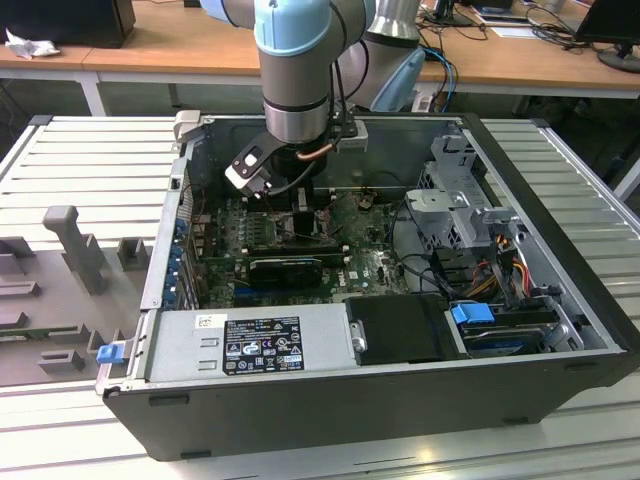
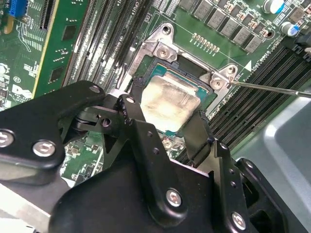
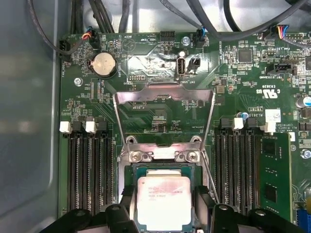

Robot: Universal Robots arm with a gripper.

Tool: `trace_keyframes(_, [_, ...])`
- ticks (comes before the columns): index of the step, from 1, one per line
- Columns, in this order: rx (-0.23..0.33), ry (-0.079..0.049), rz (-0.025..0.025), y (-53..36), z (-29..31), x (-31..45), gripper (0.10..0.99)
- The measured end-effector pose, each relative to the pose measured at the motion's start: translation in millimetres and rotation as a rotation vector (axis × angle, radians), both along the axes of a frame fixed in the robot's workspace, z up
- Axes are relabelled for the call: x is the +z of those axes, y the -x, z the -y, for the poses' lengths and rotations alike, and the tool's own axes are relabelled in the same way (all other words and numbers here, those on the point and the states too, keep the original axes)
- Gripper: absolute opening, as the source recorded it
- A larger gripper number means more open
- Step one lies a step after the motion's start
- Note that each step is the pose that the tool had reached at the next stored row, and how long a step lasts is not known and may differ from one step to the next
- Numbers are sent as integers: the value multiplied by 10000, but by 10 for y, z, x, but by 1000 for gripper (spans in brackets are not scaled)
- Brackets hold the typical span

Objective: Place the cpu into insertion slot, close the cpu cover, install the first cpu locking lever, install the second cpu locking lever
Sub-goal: 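Place the cpu into insertion slot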

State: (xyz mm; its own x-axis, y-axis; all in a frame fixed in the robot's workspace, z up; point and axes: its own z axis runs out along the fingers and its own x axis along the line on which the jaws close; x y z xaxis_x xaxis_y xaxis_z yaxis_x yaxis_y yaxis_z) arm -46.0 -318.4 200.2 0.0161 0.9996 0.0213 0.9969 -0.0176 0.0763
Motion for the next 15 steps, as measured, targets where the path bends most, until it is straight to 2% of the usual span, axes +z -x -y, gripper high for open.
trace_keyframes(3, [2, 0, -1, 0, -8, 11, 600])
trace_keyframes(5, [0, 13, 0, 0, -8, 97, 588])
trace_keyframes(6, [-1, 40, 0, 0, -8, 111, 459])
trace_keyframes(7, [0, 74, 0, -1, -8, 125, 396])
trace_keyframes(8, [0, 80, 0, 0, -7, 131, 396])
trace_keyframes(9, [0, 80, 1, 0, -6, 135, 337])
trace_keyframes(10, [-1, 79, 1, 0, -6, 146, 157])
trace_keyframes(11, [-1, 79, 1, 0, -6, 149, 106])
trace_keyframes(15, [-1, 80, 0, 0, -6, 182, 106])
